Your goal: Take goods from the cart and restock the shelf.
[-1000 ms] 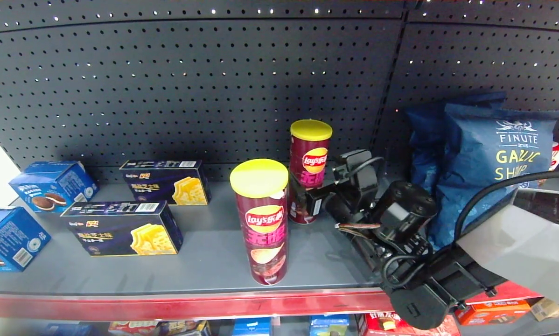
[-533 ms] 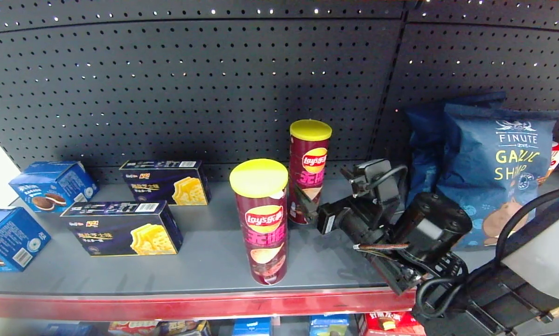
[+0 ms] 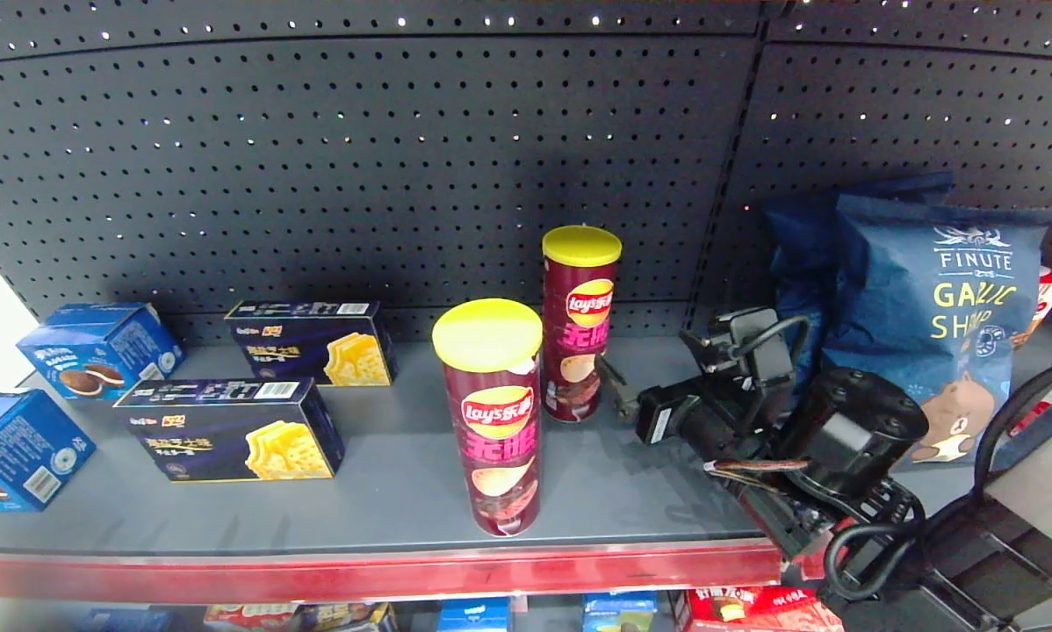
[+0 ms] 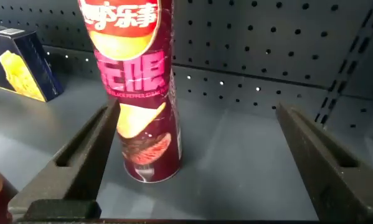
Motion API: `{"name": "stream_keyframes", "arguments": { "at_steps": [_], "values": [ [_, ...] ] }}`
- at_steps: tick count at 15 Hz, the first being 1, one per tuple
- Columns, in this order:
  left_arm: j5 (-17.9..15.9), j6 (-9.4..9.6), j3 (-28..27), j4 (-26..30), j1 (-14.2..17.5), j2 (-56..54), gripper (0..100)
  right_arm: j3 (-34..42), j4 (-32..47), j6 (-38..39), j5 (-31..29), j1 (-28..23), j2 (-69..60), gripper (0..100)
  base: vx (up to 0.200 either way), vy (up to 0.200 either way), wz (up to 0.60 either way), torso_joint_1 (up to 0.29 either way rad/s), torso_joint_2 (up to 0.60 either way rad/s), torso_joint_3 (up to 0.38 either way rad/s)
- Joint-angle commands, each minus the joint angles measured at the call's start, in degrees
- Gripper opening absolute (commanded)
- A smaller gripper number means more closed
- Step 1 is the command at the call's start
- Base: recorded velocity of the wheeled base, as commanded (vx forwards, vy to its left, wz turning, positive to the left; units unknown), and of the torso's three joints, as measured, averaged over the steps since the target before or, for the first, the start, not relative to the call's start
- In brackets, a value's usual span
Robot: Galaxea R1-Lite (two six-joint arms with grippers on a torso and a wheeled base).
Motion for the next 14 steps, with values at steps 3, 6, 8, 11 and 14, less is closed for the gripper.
{"name": "stream_keyframes", "arguments": {
  "at_steps": [3, 6, 8, 11, 14],
  "values": [
    [-0.01, -0.01, 0.01, -0.03, 0.05, 0.04, 100, -2.26, -0.06, 0.34, 0.19, -0.36, 2.35, 100, 0.000, 0.000, 0.00, 0.000, 0.00, 0.000],
    [-0.01, -0.01, 0.01, -0.03, 0.05, 0.04, 100, -4.10, -0.06, 0.43, 0.28, -0.44, 4.46, 100, 0.000, 0.000, 0.00, 0.000, 0.00, 0.000],
    [0.08, -0.01, 0.36, -0.03, 0.05, 0.04, 100, -5.60, -0.06, 1.22, 0.45, -0.53, 6.22, 100, 0.000, 0.000, 0.00, 0.000, 0.00, 0.000],
    [0.08, 0.08, 0.63, -0.03, 0.05, 0.04, 100, -8.15, -0.06, 1.22, 0.63, -1.32, 7.89, 100, 0.000, 0.000, 0.00, 0.000, 0.00, 0.000],
    [0.08, 0.08, 0.98, -0.03, 0.05, 0.04, 100, -9.55, -0.06, 1.22, 0.63, -1.76, 9.12, 100, 0.000, 0.000, 0.00, 0.000, 0.00, 0.000]
  ]
}}
